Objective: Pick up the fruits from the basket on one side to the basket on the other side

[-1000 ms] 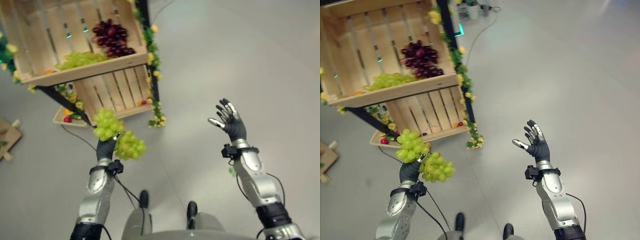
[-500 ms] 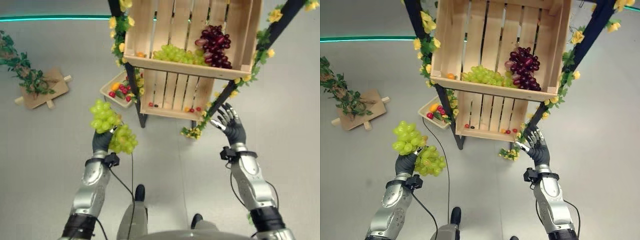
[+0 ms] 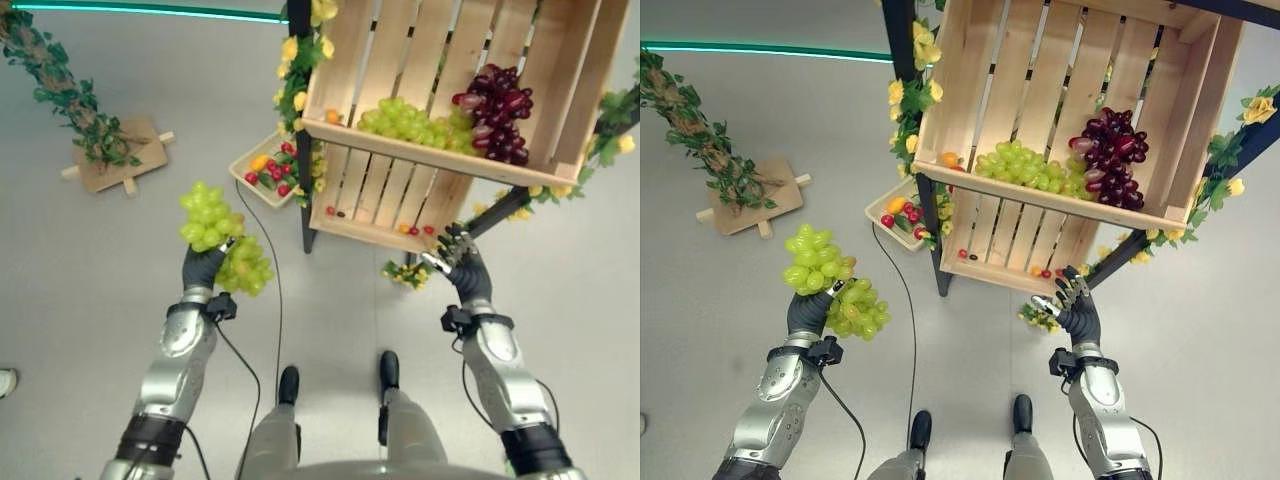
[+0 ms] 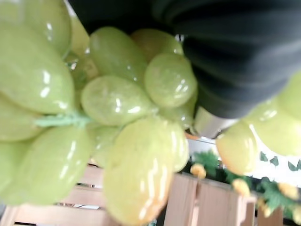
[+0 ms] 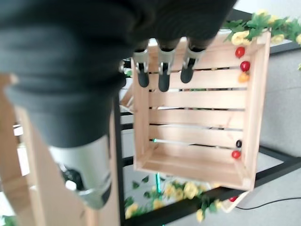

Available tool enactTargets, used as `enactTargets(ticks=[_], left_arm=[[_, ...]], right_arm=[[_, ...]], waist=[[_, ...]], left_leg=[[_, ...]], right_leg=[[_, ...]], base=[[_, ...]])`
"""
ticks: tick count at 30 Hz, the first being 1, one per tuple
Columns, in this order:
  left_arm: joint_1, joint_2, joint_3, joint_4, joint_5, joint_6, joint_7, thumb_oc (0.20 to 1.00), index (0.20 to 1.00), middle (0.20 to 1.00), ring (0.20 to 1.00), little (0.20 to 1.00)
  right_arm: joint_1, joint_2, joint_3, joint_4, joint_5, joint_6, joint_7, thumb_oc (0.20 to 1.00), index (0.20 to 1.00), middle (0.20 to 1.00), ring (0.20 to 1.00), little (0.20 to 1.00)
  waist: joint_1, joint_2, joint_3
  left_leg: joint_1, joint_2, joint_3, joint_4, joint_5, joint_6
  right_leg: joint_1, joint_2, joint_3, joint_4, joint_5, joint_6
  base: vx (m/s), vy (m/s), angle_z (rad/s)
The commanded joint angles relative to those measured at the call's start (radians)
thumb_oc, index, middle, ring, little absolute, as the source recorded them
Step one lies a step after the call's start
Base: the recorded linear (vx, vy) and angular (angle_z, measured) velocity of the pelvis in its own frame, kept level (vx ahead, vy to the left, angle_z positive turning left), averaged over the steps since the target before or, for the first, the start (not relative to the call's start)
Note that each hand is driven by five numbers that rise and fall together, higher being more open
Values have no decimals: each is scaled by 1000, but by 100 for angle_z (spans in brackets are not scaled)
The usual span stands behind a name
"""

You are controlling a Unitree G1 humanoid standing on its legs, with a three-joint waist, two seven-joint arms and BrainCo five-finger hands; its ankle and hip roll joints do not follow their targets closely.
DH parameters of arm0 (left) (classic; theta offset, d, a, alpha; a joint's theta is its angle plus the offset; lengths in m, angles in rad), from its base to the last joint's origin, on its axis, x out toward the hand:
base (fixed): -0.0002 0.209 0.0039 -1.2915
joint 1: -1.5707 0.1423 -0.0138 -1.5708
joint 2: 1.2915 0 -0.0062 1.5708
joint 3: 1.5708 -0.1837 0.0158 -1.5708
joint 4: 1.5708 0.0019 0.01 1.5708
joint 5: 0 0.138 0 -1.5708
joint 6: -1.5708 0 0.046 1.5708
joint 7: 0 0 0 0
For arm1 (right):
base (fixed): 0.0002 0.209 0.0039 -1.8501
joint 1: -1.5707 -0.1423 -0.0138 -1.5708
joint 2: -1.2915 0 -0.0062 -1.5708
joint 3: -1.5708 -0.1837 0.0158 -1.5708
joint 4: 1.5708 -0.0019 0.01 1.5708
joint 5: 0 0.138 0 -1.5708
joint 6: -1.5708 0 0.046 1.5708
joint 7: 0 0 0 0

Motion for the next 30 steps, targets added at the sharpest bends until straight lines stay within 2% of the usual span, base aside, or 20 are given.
enactTargets(ticks=[1, 5, 7, 9, 10, 11, 13, 14, 15, 17, 18, 19, 20, 21, 30], left_arm=[[-62, -4, 31, -156, 28, -72, -41, 200, 200, 200, 200, 200], [-5, -21, 65, -196, -14, -66, -76, 200, 200, 200, 200, 200], [14, -34, 74, -206, -28, -60, -80, 200, 200, 200, 200, 200], [30, -37, 90, -220, -41, -48, -85, 200, 200, 200, 200, 200], [30, -37, 90, -221, -41, -48, -85, 200, 200, 200, 200, 200], [24, -46, 88, -222, -64, -44, -85, 200, 200, 200, 200, 200], [9, -57, 90, -217, -63, -46, -85, 200, 200, 200, 200, 200], [9, -57, 90, -217, -63, -46, -85, 200, 200, 200, 200, 200], [8, -64, 88, -216, -63, -52, -85, 200, 200, 200, 200, 200], [9, -67, 91, -223, -66, -57, -86, 200, 200, 200, 200, 200], [12, -70, 87, -223, -62, -59, -83, 200, 200, 200, 200, 200], [16, -71, 90, -229, -56, -58, -87, 200, 200, 200, 200, 200], [20, -67, 93, -236, -67, -60, -86, 200, 200, 200, 200, 200], [18, -74, 94, -235, -58, -59, -86, 200, 200, 200, 200, 200], [-22, -50, 144, -256, -93, -64, -54, 200, 200, 200, 200, 200]], right_arm=[[-31, -44, -55, -67, -9, -43, -5, 1000, 1000, 1000, 1000, 1000], [-19, -91, -60, -70, -9, -37, 30, 1000, 1000, 1000, 1000, 1000], [-16, -100, -54, -62, -7, -35, 42, 1000, 1000, 1000, 1000, 1000], [-17, -112, -39, -46, -2, -30, 50, 1000, 1000, 1000, 1000, 1000], [-17, -112, -39, -46, -2, -30, 50, 1000, 1000, 1000, 1000, 1000], [-12, -127, -45, -48, 4, -26, 54, 1000, 1000, 1000, 1000, 1000], [-25, -136, -43, -32, 0, -20, 50, 1000, 1000, 1000, 1000, 1000], [-26, -136, -43, -31, 0, -21, 50, 1000, 1000, 1000, 1000, 1000], [-24, -142, -41, -16, -7, -15, 56, 1000, 1000, 1000, 1000, 1000], [-25, -150, -38, -2, -11, -17, 55, 1000, 1000, 1000, 1000, 1000], [-14, -155, -42, 0, -13, -21, 57, 1000, 1000, 1000, 1000, 1000], [-2, -157, -50, 2, -21, -14, 53, 1000, 1000, 1000, 1000, 1000], [-4, -149, -43, 3, -15, -18, 53, 1000, 1000, 1000, 1000, 1000], [-1, -145, -42, 7, -21, -18, 56, 1000, 1000, 1000, 1000, 1000], [17, -137, -20, 42, -7, 9, 91, 1000, 1000, 1000, 1000, 1000]], waist=[[4, 35, -48], [2, 42, -50], [13, 47, -43], [28, 43, -34], [27, 44, -33], [41, 33, -7], [59, 40, -4], [59, 40, -4], [62, 53, -11], [70, 81, -23], [63, 96, -23], [56, 102, -21], [62, 106, -24], [61, 113, -24], [48, 123, -54]], left_leg=[[82, 56, 5, 17, -159, 1], [86, 85, 23, 195, -214, -34], [69, 88, -2, 329, -158, -44], [40, 95, -51, 468, -45, -43], [39, 96, -52, 469, -45, -43], [-20, 54, -66, 531, -46, -34], [-75, -19, -89, 471, -101, -27], [-74, -19, -89, 471, -102, -26], [-90, -18, -99, 384, -116, -31], [-69, 8, -141, 186, -61, -43], [-61, 39, -125, 136, -24, -49], [-59, 60, -104, 113, 4, -58], [-43, 45, -146, 112, -26, -46], [-34, 49, -140, 87, -13, -52], [33, 35, -116, 56, -42, -48]], right_leg=[[61, -22, -25, -1, -150, 55], [115, 14, -40, 34, -205, 4], [149, 43, -30, 33, -226, -29], [186, 77, -16, 31, -248, -65], [187, 78, -17, 31, -248, -65], [212, 67, -11, 31, -260, -78], [225, 73, 15, 30, -273, -79], [226, 73, 15, 31, -273, -79], [236, 81, 31, 22, -285, -73], [249, 111, 48, 12, -300, -75], [250, 123, 37, 24, -309, -80], [258, 120, 24, 27, -316, -77], [253, 121, 29, 34, -323, -77], [269, 126, 24, 30, -325, -79], [321, 108, -7, -14, -325, -79]], base=[[144, -287, -34], [172, -279, -58], [176, -258, -36], [140, -249, -47], [93, -247, -70], [76, -189, -57], [112, -155, -13], [115, -65, 7], [136, -13, -5], [159, -32, -3], [75, -28, -19], [35, -12, -26], [57, -8, -18], [40, -32, -10], [63, 4, 5]])
